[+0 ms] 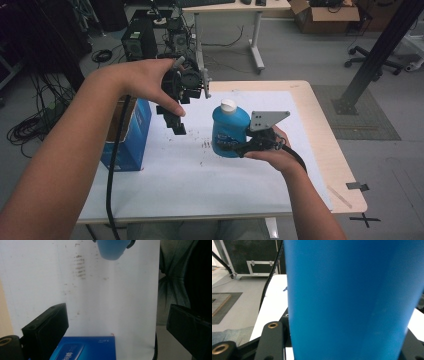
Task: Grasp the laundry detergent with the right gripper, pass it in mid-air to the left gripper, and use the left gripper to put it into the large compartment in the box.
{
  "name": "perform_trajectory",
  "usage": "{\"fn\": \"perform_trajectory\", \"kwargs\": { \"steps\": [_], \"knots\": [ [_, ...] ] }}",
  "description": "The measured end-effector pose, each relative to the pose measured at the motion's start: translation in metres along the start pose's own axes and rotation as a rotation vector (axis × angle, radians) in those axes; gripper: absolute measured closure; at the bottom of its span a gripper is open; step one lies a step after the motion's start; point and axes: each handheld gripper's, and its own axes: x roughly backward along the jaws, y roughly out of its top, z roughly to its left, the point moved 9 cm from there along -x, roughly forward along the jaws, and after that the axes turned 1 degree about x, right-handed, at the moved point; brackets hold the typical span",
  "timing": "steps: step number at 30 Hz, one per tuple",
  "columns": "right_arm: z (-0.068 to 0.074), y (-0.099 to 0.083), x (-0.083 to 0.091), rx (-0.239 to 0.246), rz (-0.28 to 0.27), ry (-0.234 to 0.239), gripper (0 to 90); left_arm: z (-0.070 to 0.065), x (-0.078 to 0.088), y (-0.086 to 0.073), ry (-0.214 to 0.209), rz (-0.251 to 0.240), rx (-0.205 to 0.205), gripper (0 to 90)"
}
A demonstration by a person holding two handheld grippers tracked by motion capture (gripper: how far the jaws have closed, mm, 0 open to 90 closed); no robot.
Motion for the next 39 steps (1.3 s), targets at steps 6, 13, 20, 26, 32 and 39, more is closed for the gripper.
{"fn": "perform_trajectory", "kwargs": {
  "steps": [6,13,20,26,32,39],
  "knots": [
    [0.002,0.0,-0.009,0.004,0.003,0.018,44.7,-0.001,-0.001,0.004,-0.005,0.007,0.002,4.3],
    [0.004,0.002,-0.017,0.013,-0.002,0.036,44.7,-0.001,-0.002,0.009,-0.007,0.012,0.002,4.3],
    [0.009,0.004,-0.029,0.026,-0.003,0.053,44.7,-0.002,-0.004,0.012,-0.008,0.026,0.006,4.3],
    [0.011,0.006,-0.037,0.032,-0.005,0.066,44.7,-0.004,-0.003,0.015,-0.008,0.033,0.002,4.3],
    [0.012,0.009,-0.045,0.034,-0.011,0.079,44.7,-0.004,-0.003,0.018,-0.001,0.037,-0.002,4.3],
    [0.015,0.01,-0.051,0.033,-0.013,0.09,44.7,-0.003,-0.005,0.021,0.004,0.039,-0.003,4.4]
  ]
}}
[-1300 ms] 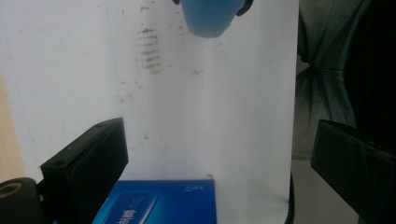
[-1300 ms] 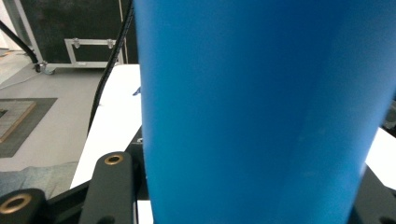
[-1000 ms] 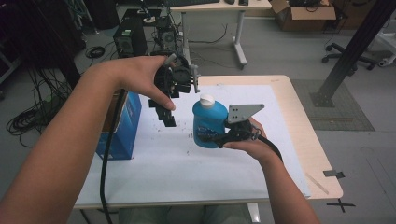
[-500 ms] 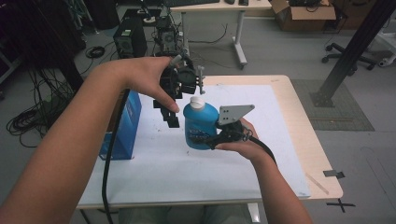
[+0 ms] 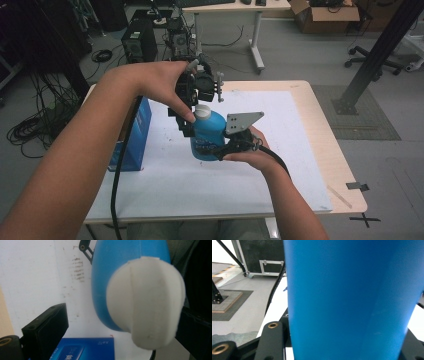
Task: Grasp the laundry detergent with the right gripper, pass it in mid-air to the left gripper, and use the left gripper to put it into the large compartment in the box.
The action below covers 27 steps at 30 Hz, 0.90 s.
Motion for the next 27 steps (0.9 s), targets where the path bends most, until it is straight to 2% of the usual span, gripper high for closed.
{"fn": "perform_trajectory", "kwargs": {
  "steps": [14,27],
  "knots": [
    [-0.001,0.002,-0.009,0.0,-0.011,0.007,44.7,0.003,-0.005,0.008,0.028,0.019,-0.004,4.3],
    [-0.001,0.005,-0.008,0.002,-0.021,0.001,44.6,-0.002,-0.01,0.015,0.042,0.027,-0.019,4.8]
  ]
}}
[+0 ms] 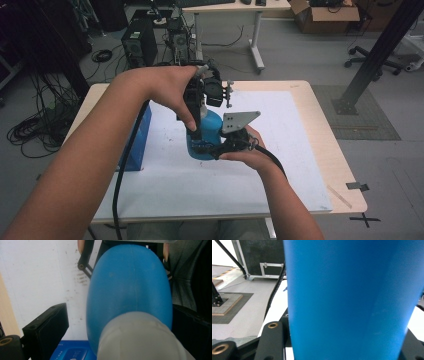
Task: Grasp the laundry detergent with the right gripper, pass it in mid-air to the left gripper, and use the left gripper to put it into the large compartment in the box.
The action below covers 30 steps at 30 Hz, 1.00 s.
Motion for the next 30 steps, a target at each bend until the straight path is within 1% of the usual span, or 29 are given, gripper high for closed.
{"fn": "perform_trajectory", "kwargs": {
  "steps": [7,8,10,13,16,18,20,22,26,28,30],
  "knots": [
    [-0.0007,0.0017,0.0011,0.0,-0.005,-0.004,44.7,0.0002,-0.0022,0.0008,0.006,0.006,-0.005,5.5],
    [-0.001,0.0019,0.0012,0.0,-0.007,-0.004,44.6,0.0005,-0.0019,0.0001,0.005,0.013,-0.004,5.8],
    [-0.0012,0.0022,0.0015,-0.002,-0.005,-0.007,44.6,0.0019,-0.0021,-0.0009,0.009,0.015,0.0,8.2],
    [-0.0016,0.0022,0.0021,-0.008,-0.005,-0.011,44.6,0.0013,-0.0023,-0.0005,0.003,0.011,-0.011,13.3],
    [-0.0022,0.0022,0.0028,-0.007,-0.004,-0.013,44.6,0.0,-0.0017,-0.0001,-0.004,0.019,-0.01,16.6],
    [-0.0027,0.0025,0.0031,-0.006,-0.007,-0.013,44.6,-0.0008,-0.0016,0.0012,-0.008,0.017,-0.006,17.7],
    [-0.0032,0.0024,0.0031,-0.007,-0.005,-0.016,44.7,-0.0019,-0.0018,0.0026,-0.011,0.016,-0.011,20.7],
    [-0.0037,0.0021,0.0029,-0.003,-0.004,-0.019,44.6,-0.0022,-0.0023,0.0043,-0.009,0.011,-0.015,21.3],
    [-0.0031,0.0017,0.0021,-0.005,-0.001,-0.017,44.6,-0.0027,-0.0021,0.005,-0.015,0.016,-0.019,24.2],
    [-0.0032,0.0017,0.0017,-0.007,-0.001,-0.016,44.6,-0.0039,-0.0015,0.0063,-0.021,0.007,-0.018,28.5],
    [-0.0039,0.0022,0.0018,-0.006,-0.006,-0.019,44.7,-0.0035,-0.0013,0.0069,-0.009,0.009,-0.016,29.5]
  ]
}}
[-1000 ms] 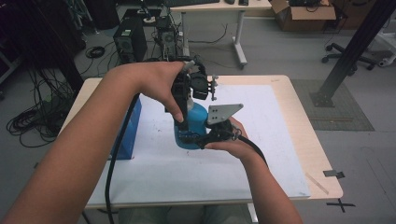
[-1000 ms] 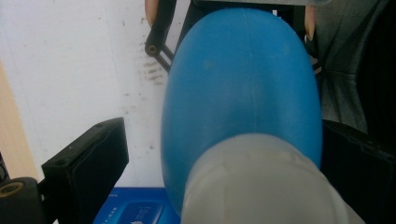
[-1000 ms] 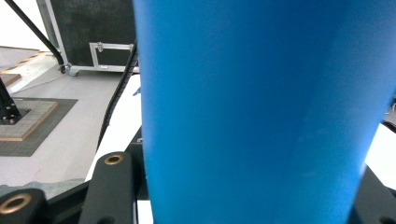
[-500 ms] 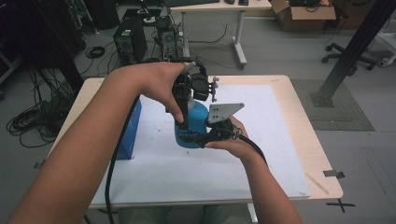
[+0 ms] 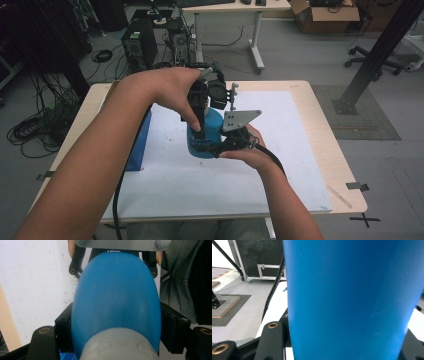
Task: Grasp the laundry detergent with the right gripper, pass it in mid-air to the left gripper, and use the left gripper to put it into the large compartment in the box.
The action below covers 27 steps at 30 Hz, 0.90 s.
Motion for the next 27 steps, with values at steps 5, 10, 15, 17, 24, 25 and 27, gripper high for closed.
{"fn": "perform_trajectory", "kwargs": {
  "steps": [5,10,15,17,24,25,27],
  "knots": [
    [-0.0003,-0.0003,-0.0008,-0.002,0.005,-0.004,44.6,0.001,-0.001,-0.0001,0.02,0.011,0.014,32.1],
    [0.0005,-0.0006,-0.0021,-0.001,0.009,-0.004,44.6,0.0023,-0.001,-0.0016,0.035,0.023,0.014,37.0],
    [0.0008,-0.0001,-0.0022,-0.002,0.008,-0.004,44.7,0.0018,-0.0002,-0.0017,0.038,0.03,0.02,37.4],
    [0.0013,0.0011,-0.0022,0.0,0.005,-0.002,44.7,0.0021,0.001,-0.0021,0.039,0.033,0.01,37.6],
    [0.0023,0.0034,-0.0029,0.005,-0.002,-0.006,44.3,0.0,0.0037,-0.0029,0.048,0.055,0.001,38.1],
    [0.0025,0.0039,-0.0029,0.006,-0.005,-0.005,44.1,0.0003,0.0037,-0.0033,0.045,0.057,0.001,38.2],
    [0.0026,0.004,-0.0034,0.006,-0.009,-0.006,43.6,0.001,0.0045,-0.0044,0.033,0.074,0.012,38.1]
  ]
}}
